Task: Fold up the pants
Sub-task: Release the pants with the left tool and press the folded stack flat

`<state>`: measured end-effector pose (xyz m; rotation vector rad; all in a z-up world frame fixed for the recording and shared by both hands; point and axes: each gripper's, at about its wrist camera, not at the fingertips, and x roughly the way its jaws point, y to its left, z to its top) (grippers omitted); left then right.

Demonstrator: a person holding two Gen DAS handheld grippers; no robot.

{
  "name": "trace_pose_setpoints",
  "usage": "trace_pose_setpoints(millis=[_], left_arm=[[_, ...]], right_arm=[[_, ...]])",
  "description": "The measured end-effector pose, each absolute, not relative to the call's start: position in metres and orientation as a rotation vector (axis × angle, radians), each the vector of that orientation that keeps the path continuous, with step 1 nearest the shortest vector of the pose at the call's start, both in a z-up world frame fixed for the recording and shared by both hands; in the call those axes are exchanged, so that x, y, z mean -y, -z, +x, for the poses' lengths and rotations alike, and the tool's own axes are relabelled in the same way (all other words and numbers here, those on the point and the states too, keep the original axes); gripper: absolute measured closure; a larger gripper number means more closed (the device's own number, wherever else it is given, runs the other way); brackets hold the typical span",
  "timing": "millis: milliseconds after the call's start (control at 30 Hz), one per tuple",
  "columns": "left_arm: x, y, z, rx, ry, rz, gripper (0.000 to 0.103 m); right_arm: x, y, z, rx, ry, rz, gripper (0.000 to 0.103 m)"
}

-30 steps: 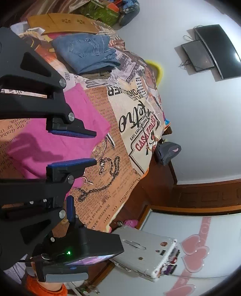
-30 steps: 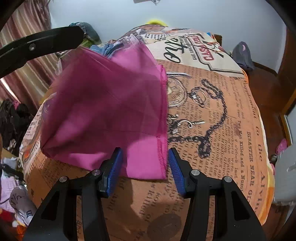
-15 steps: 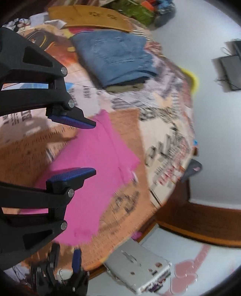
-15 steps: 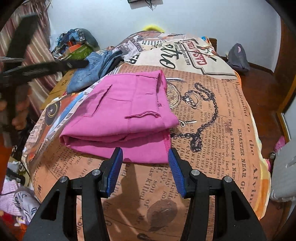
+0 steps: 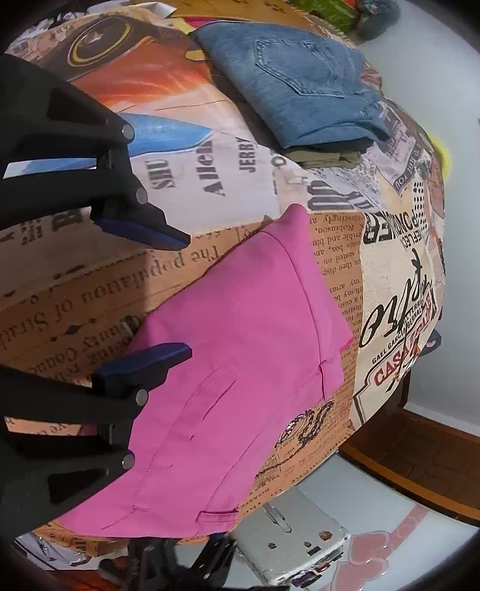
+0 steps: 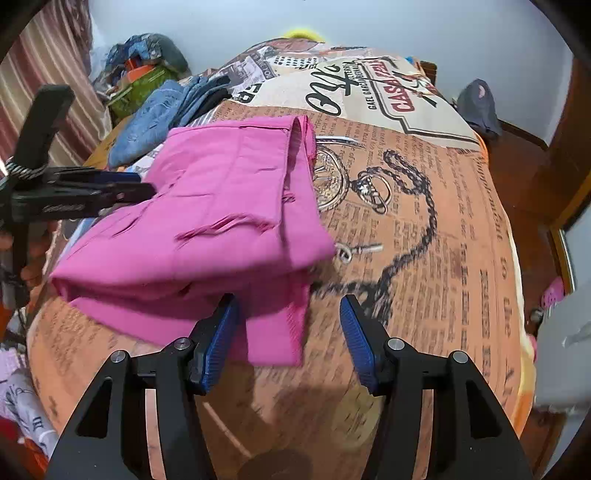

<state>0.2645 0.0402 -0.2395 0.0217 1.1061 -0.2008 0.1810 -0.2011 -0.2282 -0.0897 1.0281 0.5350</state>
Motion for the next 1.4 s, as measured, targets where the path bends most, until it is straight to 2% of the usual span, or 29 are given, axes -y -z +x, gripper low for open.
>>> trace_pose_setpoints(millis=[400, 700, 800, 867, 967, 1133, 1400], left_arm=[[-0.078, 0.219, 0.322, -1.058, 0.180, 0.031, 0.049], [-0.087, 0.251, 0.371, -1.091, 0.241, -0.029, 0.050], [-0.091, 0.260, 0.370, -1.093, 0.290, -0.089, 0.060], [-0.092, 0.262, 0.367, -1.081, 0.298, -0.115, 0.061], [-0.093, 0.265, 0.363, -1.084, 0.304, -0.141, 0.069], [-0.087, 0.263, 0.352, -1.074, 0.294, -0.117, 0.080], [-0.078, 0.255, 0.319, -1.071, 0.305, -0.158, 0.086]], right_arm=[[0.207, 0.241, 0.229, -1.021, -0.518, -0.158, 0.048], [0.203, 0.260, 0.309, -0.997, -0.416, -0.281, 0.050], [0.216, 0.261, 0.318, -1.001, -0.380, -0.173, 0.057], [0.226, 0.257, 0.313, -0.994, -0.375, -0.121, 0.057], [0.241, 0.246, 0.294, -0.969, -0.363, -0.083, 0.064], [0.251, 0.217, 0.264, -0.928, -0.389, -0.011, 0.064], [0.220, 0.205, 0.232, -0.914, -0.472, -0.021, 0.064]])
